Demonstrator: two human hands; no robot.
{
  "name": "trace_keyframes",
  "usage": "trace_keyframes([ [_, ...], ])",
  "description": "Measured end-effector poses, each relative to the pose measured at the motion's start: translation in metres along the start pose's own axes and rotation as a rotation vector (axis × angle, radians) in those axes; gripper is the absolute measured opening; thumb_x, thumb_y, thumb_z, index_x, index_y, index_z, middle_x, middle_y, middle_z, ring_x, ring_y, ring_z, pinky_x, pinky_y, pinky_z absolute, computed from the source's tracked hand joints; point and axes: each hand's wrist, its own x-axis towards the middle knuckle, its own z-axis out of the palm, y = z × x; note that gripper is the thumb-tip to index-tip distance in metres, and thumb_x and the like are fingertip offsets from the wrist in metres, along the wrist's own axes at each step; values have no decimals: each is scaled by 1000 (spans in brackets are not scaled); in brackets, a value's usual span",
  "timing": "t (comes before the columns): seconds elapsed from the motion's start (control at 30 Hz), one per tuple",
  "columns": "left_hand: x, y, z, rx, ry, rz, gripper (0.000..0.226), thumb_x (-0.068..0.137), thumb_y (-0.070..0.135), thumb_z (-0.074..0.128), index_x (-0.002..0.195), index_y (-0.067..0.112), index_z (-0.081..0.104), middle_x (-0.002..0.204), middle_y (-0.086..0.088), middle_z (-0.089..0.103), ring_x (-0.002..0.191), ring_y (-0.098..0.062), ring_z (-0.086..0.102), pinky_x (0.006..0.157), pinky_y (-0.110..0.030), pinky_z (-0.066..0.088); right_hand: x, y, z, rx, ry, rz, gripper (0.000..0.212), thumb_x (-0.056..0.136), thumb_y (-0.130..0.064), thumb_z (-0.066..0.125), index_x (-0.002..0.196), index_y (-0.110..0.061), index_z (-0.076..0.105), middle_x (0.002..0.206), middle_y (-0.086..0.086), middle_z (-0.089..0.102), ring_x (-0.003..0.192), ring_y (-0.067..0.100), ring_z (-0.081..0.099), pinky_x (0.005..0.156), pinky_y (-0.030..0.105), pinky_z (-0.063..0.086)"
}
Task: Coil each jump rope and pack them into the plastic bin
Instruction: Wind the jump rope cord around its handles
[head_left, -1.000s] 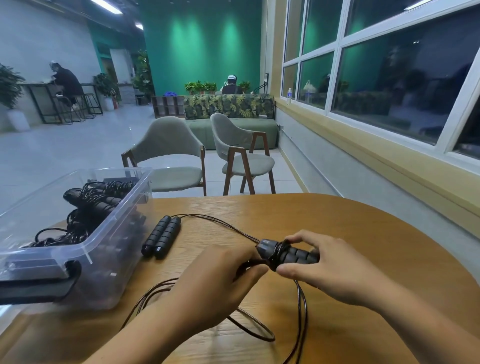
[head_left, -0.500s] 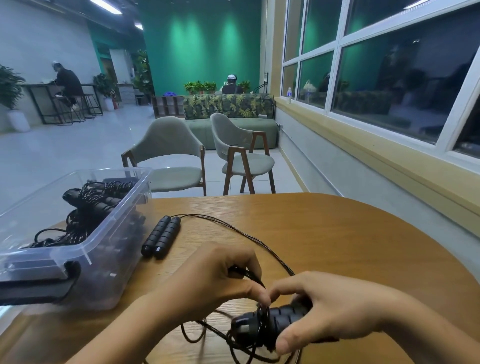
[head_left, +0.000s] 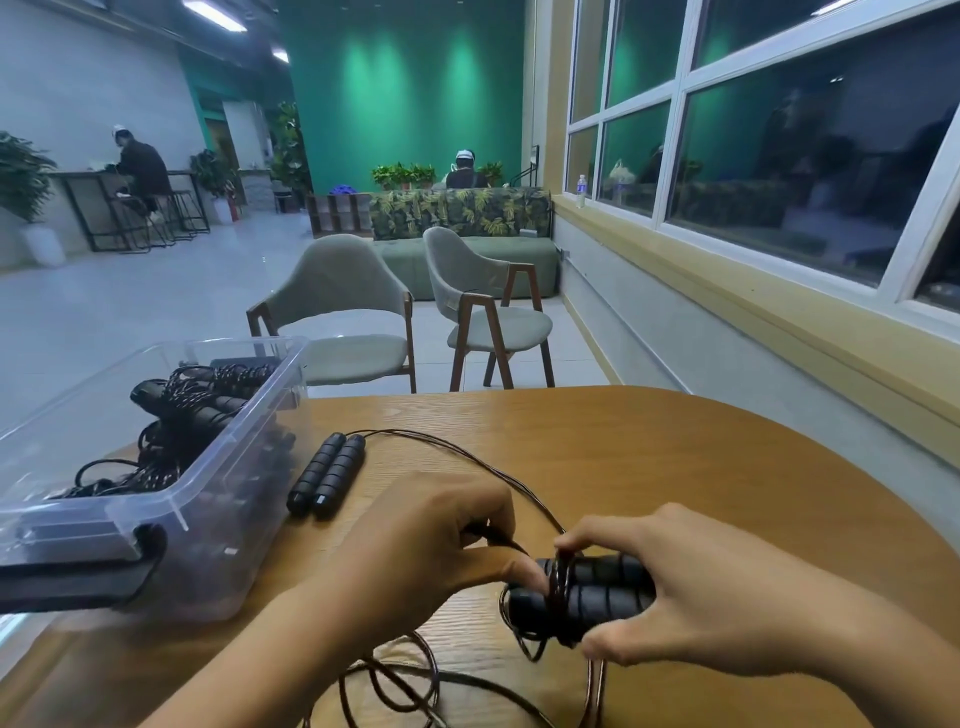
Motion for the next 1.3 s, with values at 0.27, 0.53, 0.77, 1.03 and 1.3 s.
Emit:
trace_keyframes([
  [0.27,6,13,-7,-169,112,-104,27,78,56,79,81,31,69,74,3,66,69,-21,60,61,-45,52,4,8,5,-108,193,27,71,78,-76,71,142,-62,42,90,-21,68,78,2,63,67,19,51],
  [0.53,6,23,-14,-333,83,-68,24,72,48,86,77,29,73,73,3,68,64,-19,60,56,-38,50,3,10,-9,251,-139,-74,52,83,-62,85,129,-59,61,98,-35,69,85,-7,65,73,9,43],
  [0.77,5,20,-5,-377,48,-19,13,85,44,79,78,37,71,74,14,68,69,-9,63,60,-23,46,9,9,-5,684,-432,-203,52,94,-21,80,143,-20,62,105,0,74,78,3,65,71,12,50],
  [1.03,5,14,9,-294,115,-132,42,97,6,69,67,34,61,67,24,65,66,3,63,63,-12,46,20,15,13,1122,-420,-478,72,85,-52,84,142,-17,59,109,27,62,71,31,52,54,30,36],
  [1.3,3,27,18,-159,-13,-174,32,104,52,38,95,37,65,81,31,64,79,7,60,65,-11,41,24,20,16,1369,17,-405,77,85,-59,82,138,-10,57,89,16,62,56,17,43,52,32,26],
])
